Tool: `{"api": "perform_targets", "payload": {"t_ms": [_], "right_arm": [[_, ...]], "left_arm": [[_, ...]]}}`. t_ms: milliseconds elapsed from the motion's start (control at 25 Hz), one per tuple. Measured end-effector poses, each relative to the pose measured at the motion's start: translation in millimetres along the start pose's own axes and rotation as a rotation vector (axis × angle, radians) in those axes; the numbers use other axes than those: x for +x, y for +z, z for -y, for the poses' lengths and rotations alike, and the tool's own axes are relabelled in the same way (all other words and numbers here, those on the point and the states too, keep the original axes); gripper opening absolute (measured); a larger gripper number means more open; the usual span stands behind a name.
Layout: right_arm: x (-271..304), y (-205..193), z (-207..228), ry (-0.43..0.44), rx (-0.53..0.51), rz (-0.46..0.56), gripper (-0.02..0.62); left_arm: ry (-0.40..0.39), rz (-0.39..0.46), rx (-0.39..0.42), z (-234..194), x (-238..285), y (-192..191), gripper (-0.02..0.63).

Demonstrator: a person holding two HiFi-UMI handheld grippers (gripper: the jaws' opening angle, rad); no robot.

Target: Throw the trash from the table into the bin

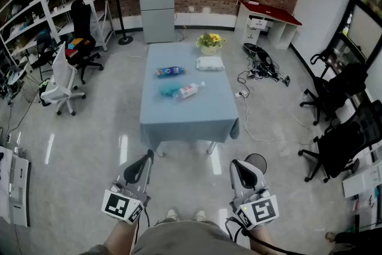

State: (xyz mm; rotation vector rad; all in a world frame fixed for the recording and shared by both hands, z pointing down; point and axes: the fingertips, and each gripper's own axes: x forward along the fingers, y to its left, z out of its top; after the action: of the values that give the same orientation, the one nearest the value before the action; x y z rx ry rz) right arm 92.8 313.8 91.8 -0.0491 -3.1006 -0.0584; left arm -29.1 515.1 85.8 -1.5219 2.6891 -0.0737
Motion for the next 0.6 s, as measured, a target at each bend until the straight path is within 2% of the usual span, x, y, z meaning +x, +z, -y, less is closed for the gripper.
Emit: {"api": "perform_targets", "payload": {"t_ms": [600], "right_arm": [[2, -3, 13, -0.021, 0.038, 0.017, 0.003]], "left_arm": [[-0.009, -0.009, 0.000, 4, 9, -3, 0.000]]}}
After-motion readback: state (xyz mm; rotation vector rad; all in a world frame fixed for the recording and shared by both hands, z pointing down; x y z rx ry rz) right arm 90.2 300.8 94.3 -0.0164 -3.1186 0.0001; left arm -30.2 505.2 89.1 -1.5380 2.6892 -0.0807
